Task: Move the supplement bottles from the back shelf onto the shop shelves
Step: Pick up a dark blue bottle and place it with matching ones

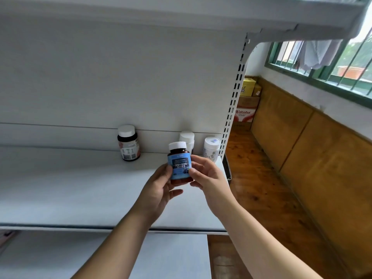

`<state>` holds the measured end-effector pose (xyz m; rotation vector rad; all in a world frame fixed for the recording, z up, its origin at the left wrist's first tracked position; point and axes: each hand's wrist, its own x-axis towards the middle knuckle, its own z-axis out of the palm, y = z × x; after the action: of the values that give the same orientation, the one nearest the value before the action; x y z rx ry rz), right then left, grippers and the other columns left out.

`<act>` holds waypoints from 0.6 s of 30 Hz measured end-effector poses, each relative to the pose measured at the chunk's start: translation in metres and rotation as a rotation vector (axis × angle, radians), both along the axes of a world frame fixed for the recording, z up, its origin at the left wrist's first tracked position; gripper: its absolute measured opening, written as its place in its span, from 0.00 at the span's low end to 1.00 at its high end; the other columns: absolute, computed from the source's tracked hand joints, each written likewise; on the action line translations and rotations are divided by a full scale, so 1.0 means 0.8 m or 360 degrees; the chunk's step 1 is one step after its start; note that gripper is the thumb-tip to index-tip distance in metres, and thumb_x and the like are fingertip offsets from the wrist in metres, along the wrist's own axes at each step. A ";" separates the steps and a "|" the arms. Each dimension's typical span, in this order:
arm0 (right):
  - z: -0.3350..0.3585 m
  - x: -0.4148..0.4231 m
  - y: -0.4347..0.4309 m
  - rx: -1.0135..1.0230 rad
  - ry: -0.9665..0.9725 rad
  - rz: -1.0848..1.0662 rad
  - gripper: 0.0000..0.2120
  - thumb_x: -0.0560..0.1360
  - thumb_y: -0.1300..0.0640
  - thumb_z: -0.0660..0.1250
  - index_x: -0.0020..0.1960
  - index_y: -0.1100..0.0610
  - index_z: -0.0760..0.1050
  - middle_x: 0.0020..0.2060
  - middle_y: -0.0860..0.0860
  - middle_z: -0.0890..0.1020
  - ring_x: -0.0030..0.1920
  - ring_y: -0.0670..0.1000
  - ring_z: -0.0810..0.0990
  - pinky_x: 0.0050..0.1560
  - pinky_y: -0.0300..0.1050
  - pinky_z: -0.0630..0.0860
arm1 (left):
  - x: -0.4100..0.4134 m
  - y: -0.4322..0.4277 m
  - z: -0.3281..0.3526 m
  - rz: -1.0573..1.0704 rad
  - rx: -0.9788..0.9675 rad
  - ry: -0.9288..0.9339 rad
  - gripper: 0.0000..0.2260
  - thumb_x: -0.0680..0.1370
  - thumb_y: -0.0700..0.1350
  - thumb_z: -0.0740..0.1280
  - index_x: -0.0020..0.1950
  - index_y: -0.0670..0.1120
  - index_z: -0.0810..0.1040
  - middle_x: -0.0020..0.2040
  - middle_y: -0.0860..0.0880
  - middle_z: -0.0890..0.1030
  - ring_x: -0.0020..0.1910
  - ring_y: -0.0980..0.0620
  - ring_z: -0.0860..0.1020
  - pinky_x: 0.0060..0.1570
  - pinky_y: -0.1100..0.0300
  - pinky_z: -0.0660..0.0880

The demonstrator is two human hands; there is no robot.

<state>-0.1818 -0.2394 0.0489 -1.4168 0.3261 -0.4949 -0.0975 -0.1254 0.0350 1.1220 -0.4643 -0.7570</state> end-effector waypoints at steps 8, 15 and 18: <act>0.003 0.003 0.015 -0.0098 -0.0044 -0.0071 0.17 0.71 0.65 0.69 0.57 0.52 0.75 0.53 0.56 0.81 0.52 0.52 0.80 0.42 0.35 0.75 | 0.006 0.009 -0.005 -0.0036 -0.0150 0.0257 0.18 0.72 0.52 0.58 0.57 0.45 0.76 0.50 0.42 0.82 0.46 0.47 0.82 0.47 0.54 0.77; 0.003 0.014 0.019 0.0124 -0.0090 0.0182 0.17 0.73 0.71 0.62 0.56 0.53 0.76 0.51 0.53 0.83 0.55 0.55 0.80 0.58 0.49 0.76 | 0.006 0.032 0.010 0.0246 -0.0039 0.0001 0.08 0.77 0.41 0.60 0.50 0.50 0.78 0.48 0.47 0.83 0.46 0.47 0.81 0.50 0.54 0.74; 0.003 0.029 0.029 0.0231 -0.0108 0.0367 0.16 0.73 0.71 0.62 0.55 0.54 0.76 0.45 0.49 0.84 0.51 0.52 0.81 0.54 0.45 0.77 | 0.006 0.049 0.016 0.0443 0.0038 -0.0105 0.09 0.69 0.44 0.70 0.48 0.52 0.78 0.49 0.47 0.82 0.51 0.44 0.79 0.51 0.53 0.73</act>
<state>-0.1587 -0.2164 0.0515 -1.2743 0.1387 -0.3230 -0.0924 -0.0859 0.0474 1.2072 -0.3455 -0.4846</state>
